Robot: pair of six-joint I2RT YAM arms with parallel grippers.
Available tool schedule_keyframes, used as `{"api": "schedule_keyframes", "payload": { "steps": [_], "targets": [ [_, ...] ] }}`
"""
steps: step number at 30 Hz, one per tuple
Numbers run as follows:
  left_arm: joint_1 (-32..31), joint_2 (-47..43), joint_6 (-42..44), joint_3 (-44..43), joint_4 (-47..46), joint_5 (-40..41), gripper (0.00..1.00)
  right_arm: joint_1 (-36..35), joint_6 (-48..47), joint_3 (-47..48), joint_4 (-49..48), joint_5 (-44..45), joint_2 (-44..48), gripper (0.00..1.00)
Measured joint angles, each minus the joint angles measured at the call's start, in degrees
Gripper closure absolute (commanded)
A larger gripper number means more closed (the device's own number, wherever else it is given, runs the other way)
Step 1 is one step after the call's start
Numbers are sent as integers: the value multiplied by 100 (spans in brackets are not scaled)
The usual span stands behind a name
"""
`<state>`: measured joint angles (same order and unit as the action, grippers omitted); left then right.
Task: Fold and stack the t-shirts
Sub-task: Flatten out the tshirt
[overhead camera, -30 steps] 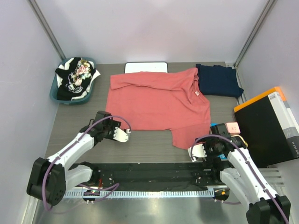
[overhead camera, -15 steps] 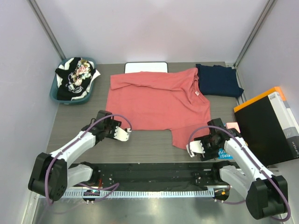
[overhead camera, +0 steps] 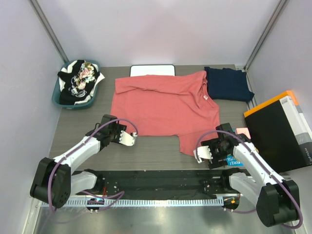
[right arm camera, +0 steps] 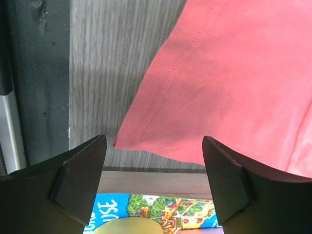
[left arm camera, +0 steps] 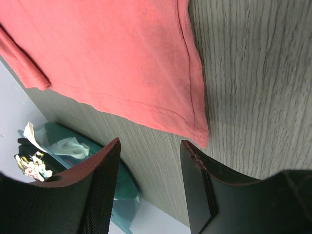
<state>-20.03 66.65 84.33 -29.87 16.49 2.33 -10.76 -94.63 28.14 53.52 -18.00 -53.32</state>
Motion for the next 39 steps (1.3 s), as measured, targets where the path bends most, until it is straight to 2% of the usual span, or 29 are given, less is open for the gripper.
{"api": "schedule_keyframes", "payload": {
  "steps": [6,7,9,10,12,15,16,19,30,39],
  "targets": [
    [0,20,-2,0,-4,4,47,0,-79,-11,-42,-9,-350,18],
    [0,24,-7,0,-7,4,47,0,-74,-4,-42,-9,-391,25],
    [0,26,-15,0,-13,4,47,0,-72,2,-28,-7,-437,30],
    [0,26,-17,0,-22,4,47,0,-61,4,-28,-7,-466,39],
    [0,37,-22,-2,-44,7,47,0,-35,35,-37,-4,-568,46],
    [0,74,-22,-11,-46,9,47,-2,4,96,-111,2,-726,68],
    [0,85,-20,-15,-42,9,46,-2,33,116,-157,15,-789,80],
    [0,94,-15,-44,13,11,40,-2,42,164,-332,79,-922,92],
    [17,177,-11,-387,813,-236,39,-2,79,341,-750,337,-1047,93],
    [162,640,203,-151,669,111,41,-2,118,424,-809,361,-1047,93]
  ]
}}
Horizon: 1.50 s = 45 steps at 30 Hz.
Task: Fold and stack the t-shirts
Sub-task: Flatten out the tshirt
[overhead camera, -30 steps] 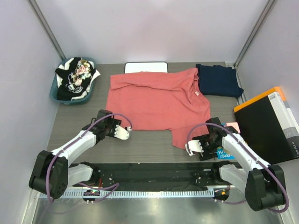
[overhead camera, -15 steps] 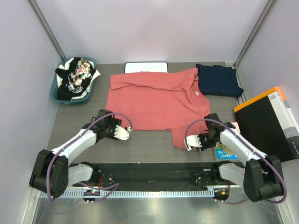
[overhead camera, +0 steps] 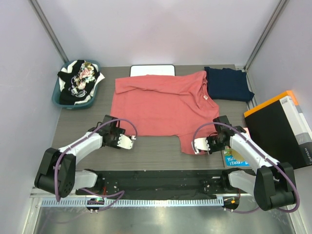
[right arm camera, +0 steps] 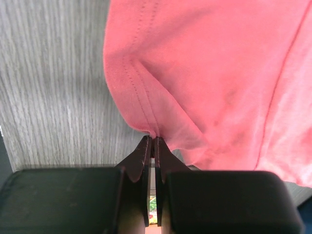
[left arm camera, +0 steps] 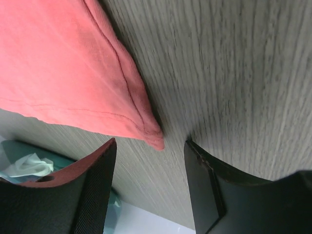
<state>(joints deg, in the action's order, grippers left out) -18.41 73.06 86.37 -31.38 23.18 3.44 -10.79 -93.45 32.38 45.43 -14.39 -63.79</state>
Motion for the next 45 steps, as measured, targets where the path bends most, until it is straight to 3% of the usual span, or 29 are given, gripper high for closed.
{"api": "schedule_keyframes", "payload": {
  "steps": [6,12,15,21,31,34,35,41,45],
  "targets": [
    [17,186,-22,-31,-227,94,49,0,72,90,-26,13,0,93],
    [20,323,-46,-50,-514,120,48,0,87,181,-50,46,0,93],
    [33,413,-129,-221,-308,0,42,0,90,212,-61,83,-2,93],
    [42,466,-369,-647,492,-422,41,0,90,282,-70,125,-96,93],
    [39,651,-437,-675,579,-549,65,0,170,385,-127,127,-299,92],
    [39,752,-400,-662,334,-549,85,0,203,452,-133,140,-302,93],
    [39,802,-374,-662,282,-520,98,0,212,476,-138,144,-302,92],
    [37,953,-411,-739,184,-466,100,0,293,601,-155,175,-302,98],
    [37,966,-715,-1025,664,-466,100,0,734,732,-232,155,-299,99]
  ]
}}
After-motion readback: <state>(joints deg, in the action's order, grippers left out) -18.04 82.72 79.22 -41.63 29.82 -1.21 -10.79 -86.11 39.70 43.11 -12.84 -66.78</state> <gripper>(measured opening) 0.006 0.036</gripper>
